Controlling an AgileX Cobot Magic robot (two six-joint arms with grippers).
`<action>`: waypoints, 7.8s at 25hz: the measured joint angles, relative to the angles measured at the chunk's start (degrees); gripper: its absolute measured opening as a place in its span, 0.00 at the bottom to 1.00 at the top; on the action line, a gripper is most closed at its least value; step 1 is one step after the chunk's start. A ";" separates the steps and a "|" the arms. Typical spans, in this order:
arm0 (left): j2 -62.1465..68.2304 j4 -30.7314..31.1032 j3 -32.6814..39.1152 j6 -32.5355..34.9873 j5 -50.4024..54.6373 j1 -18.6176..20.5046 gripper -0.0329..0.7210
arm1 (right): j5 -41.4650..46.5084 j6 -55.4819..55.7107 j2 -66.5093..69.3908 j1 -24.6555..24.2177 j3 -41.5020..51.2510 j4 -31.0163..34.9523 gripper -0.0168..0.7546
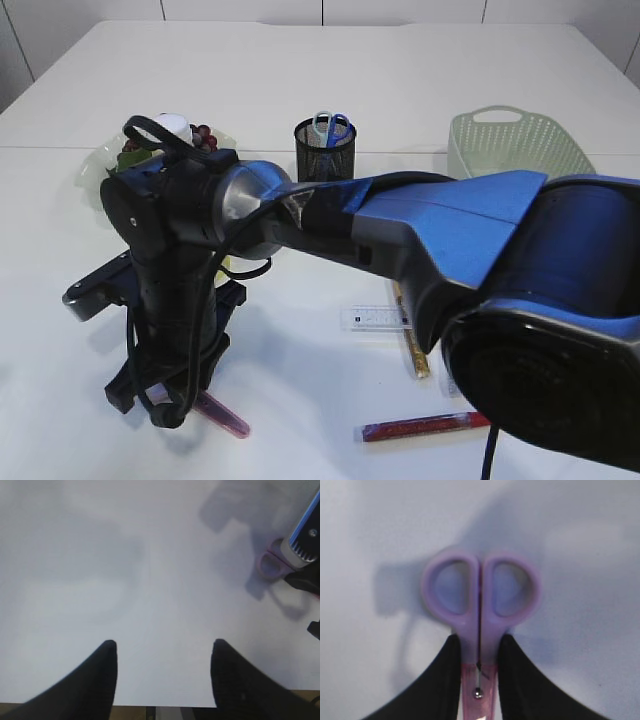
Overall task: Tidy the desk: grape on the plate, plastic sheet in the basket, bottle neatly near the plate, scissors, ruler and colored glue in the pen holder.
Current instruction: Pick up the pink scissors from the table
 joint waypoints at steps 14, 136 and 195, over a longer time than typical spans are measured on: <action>0.00 0.00 0.00 0.00 0.00 0.00 0.62 | 0.00 1.11 -1.55 0.00 0.00 0.00 0.26; 19.12 6.49 -0.10 -110.99 -9.45 -40.57 0.54 | -3.67 3.45 -65.90 -42.04 56.20 -8.39 0.56; 33.14 5.50 4.39 -122.57 -20.93 -33.24 0.54 | -5.36 3.45 -65.90 -42.04 56.20 -8.26 0.56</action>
